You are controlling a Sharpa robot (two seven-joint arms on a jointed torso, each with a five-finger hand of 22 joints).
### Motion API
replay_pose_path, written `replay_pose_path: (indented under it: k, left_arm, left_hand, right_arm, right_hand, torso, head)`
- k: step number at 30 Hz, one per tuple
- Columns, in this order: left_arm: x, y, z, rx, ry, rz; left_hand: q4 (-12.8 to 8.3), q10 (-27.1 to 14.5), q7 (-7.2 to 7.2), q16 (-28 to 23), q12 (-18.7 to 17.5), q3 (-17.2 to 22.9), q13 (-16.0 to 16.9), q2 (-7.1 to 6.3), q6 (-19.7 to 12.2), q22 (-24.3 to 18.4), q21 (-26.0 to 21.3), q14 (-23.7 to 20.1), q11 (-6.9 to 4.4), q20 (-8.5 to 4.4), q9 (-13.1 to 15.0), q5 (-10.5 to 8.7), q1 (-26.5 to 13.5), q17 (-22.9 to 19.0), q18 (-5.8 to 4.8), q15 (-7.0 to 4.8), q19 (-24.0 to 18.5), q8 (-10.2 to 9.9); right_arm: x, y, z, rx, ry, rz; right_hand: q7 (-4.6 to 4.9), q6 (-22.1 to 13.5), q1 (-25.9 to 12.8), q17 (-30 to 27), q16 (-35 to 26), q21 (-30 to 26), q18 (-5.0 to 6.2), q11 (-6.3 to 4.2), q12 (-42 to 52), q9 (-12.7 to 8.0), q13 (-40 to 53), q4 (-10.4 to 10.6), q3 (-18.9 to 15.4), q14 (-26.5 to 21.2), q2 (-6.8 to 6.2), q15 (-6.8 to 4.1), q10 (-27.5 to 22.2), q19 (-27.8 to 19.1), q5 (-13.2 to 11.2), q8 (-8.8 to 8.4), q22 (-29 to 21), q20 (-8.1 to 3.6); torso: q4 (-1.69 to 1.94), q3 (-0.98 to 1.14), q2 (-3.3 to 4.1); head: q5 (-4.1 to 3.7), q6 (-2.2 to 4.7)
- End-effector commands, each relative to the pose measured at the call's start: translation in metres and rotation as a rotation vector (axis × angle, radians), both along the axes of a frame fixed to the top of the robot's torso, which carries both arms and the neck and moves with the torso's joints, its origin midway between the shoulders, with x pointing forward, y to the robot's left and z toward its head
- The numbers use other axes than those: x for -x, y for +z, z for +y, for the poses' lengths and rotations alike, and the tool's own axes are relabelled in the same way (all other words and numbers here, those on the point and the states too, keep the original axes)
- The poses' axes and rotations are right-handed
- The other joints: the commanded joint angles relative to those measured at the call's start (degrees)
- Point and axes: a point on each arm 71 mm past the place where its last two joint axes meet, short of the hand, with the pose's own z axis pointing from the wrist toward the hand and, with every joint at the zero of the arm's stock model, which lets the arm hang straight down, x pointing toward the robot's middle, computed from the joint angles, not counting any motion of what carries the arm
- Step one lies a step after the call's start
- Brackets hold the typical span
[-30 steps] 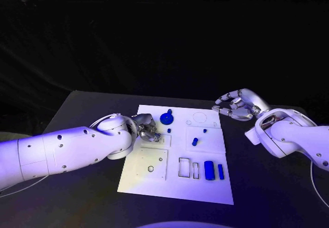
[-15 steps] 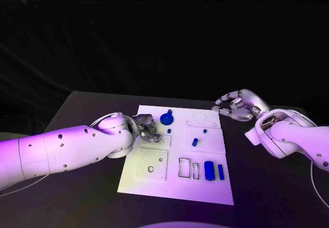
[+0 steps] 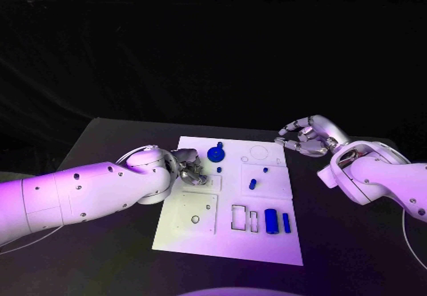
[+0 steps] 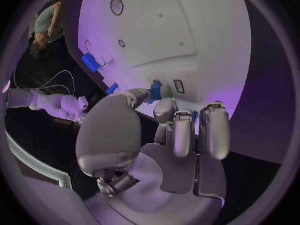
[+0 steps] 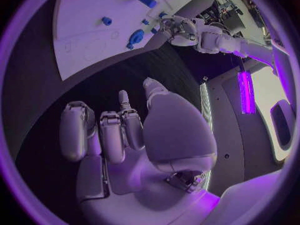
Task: Assemble the parts on the task board
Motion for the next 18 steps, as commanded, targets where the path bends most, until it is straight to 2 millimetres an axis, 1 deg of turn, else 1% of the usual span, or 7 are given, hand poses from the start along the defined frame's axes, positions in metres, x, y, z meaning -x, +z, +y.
replay_pose_path:
  k: [1, 7, 8, 9, 11, 18]
  left_arm:
    - [0.0062, -0.0142, 0.0019, -0.053, -0.007, 0.083]
    - [0.0067, -0.0138, 0.0014, -0.05, -0.008, 0.081]
    - [0.0068, -0.0137, 0.0013, -0.049, -0.007, 0.081]
    - [0.0069, -0.0136, 0.0013, -0.049, -0.007, 0.081]
    - [0.0069, -0.0136, 0.0013, -0.048, -0.006, 0.08]
    - [0.0069, -0.0135, 0.0013, -0.048, -0.005, 0.08]
  left_hand:
    - [-8.2, -0.2, -0.29, 0.2, -0.2, 8.0, 0.0, 0.45, 0.0, 0.4, 0.3, 6.1, 0.08, 0.06, 0.1, -0.22, 0.9, 15.1, -0.51, 0.1, 0.6, 0.2]
    - [-8.1, -0.1, -0.29, 0.2, -0.2, 8.0, 0.1, 0.55, 0.0, 0.4, 0.3, 6.1, 0.09, 0.06, 0.1, -0.22, 0.8, 15.1, -0.51, 0.1, 0.6, 0.2]
    - [-8.1, -0.1, -0.29, 0.2, -0.2, 8.0, 0.1, 0.55, 0.0, 0.4, 0.3, 6.1, 0.09, 0.06, 0.1, -0.22, 0.8, 15.1, -0.51, 0.1, 0.6, 0.2]
    - [-8.1, -0.1, -0.29, 0.2, -0.2, 8.0, 0.1, 0.55, 0.0, 0.4, 0.3, 6.1, 0.09, 0.06, 0.1, -0.22, 0.8, 15.1, -0.51, 0.1, 0.6, 0.2]
    - [-8.1, -0.1, -0.3, 0.2, -0.1, 8.0, 0.1, 0.61, 0.1, 0.5, 0.3, 6.1, 0.09, 0.07, 0.1, -0.21, 0.8, 15.1, -0.51, 0.1, 0.6, 0.2]
    - [-8.0, -0.1, -0.31, 0.2, 0.0, 8.0, 0.2, 0.71, 0.1, 0.5, 0.3, 6.1, 0.08, 0.07, 0.0, -0.2, 0.8, 15.1, -0.51, 0.1, 0.6, 0.2]
  right_arm:
    - [0.0006, -0.0005, 0.0017, 0.008, 0.018, -0.001]
    - [0.0004, -0.0008, 0.0014, 0.009, 0.017, -0.001]
    - [0.0004, -0.0008, 0.0014, 0.009, 0.017, 0.0]
    - [0.0004, -0.0009, 0.0014, 0.009, 0.016, 0.0]
    - [0.0004, -0.0011, 0.0014, 0.009, 0.017, 0.0]
    - [0.0005, -0.0015, 0.0015, 0.009, 0.017, 0.0]
  right_hand:
    - [-0.06, -0.2, -0.6, 8.6, -0.3, -0.2, 0.35, -0.24, -0.1, 0.1, 7.3, 0.0, -0.4, 4.5, -0.02, -0.25, 0.0, 0.0, -0.1, 0.25, 5.6, -0.35]
    - [-0.06, -0.2, -0.6, 8.6, -0.3, -0.2, 0.35, -0.24, -0.1, 0.1, 7.3, 0.0, -0.4, 4.5, -0.02, -0.25, 0.0, 0.0, -0.1, 0.25, 5.6, -0.35]
    - [-0.06, -0.2, -0.6, 8.6, -0.3, -0.2, 0.35, -0.24, -0.1, 0.1, 7.3, 0.0, -0.4, 4.5, -0.02, -0.25, 0.0, 0.0, -0.1, 0.25, 5.6, -0.35]
    - [-0.06, -0.2, -0.6, 8.6, -0.3, -0.2, 0.35, -0.24, -0.1, 0.1, 7.3, 0.0, -0.4, 4.5, -0.02, -0.25, 0.0, 0.0, -0.1, 0.25, 5.6, -0.35]
    - [-0.06, -0.2, -0.6, 8.6, -0.3, -0.2, 0.35, -0.24, -0.1, 0.1, 7.3, 0.0, -0.4, 4.5, -0.02, -0.25, 0.0, 0.0, -0.1, 0.25, 5.6, -0.35]
    - [-0.07, -0.2, -0.9, 8.5, -0.3, -0.3, 0.39, -0.25, -0.2, 0.1, 7.2, 0.0, -0.4, 4.5, 0.08, -0.26, 0.0, 0.0, -0.1, 0.31, 5.5, -0.37]
  torso:
    - [0.01, 0.01, 0.01]
    - [0.02, -0.01, -0.02]
    - [0.01, -0.01, -0.01]
    - [0.0, 0.0, -0.01]
    - [0.0, -0.01, -0.03]
    - [0.02, 0.01, -0.01]
  head:
    - [-0.04, 0.02]
    - [0.03, -0.05]
    - [-0.02, 0.12]
    - [-0.04, 0.03]
    - [0.01, 0.18]
    - [0.03, 0.22]
